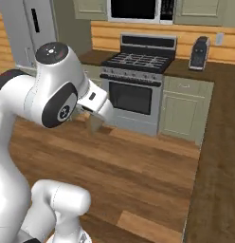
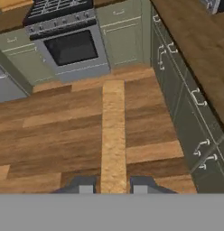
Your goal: Start the toaster. Once the lever pops up, take the bread to the plate on the dining counter.
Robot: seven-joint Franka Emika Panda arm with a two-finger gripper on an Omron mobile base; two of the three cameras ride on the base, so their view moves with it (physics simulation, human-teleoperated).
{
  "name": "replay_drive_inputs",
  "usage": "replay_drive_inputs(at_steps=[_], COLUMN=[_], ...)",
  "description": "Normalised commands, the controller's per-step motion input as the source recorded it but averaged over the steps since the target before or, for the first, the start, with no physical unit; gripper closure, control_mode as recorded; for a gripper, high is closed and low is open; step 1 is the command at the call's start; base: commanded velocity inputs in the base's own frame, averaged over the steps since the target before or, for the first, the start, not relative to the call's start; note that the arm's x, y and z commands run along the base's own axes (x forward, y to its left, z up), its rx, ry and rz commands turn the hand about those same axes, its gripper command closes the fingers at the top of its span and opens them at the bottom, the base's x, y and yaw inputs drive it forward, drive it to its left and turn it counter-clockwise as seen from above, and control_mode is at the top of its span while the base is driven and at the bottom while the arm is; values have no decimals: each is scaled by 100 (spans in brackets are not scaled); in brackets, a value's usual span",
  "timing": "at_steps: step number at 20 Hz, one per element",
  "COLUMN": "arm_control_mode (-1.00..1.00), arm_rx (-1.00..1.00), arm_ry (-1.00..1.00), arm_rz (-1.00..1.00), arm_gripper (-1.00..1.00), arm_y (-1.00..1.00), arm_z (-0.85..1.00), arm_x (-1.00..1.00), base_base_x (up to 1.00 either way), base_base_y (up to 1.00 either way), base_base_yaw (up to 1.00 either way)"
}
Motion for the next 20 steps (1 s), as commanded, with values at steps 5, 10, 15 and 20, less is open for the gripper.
replay_drive_inputs(at_steps=[5,10,15,20], arm_control_mode=[100,100,100,100], arm_rx=[0,0,0,0], arm_ry=[0,0,0,0], arm_rz=[0,0,0,0], arm_gripper=[100,100,100,100], arm_y=[0,0,0,0], arm_z=[0,0,0,0], arm_x=[0,0,0,0], base_base_x=[-4,0,24,95], base_base_y=[0,0,0,0], base_base_yaw=[100,100,97,67])
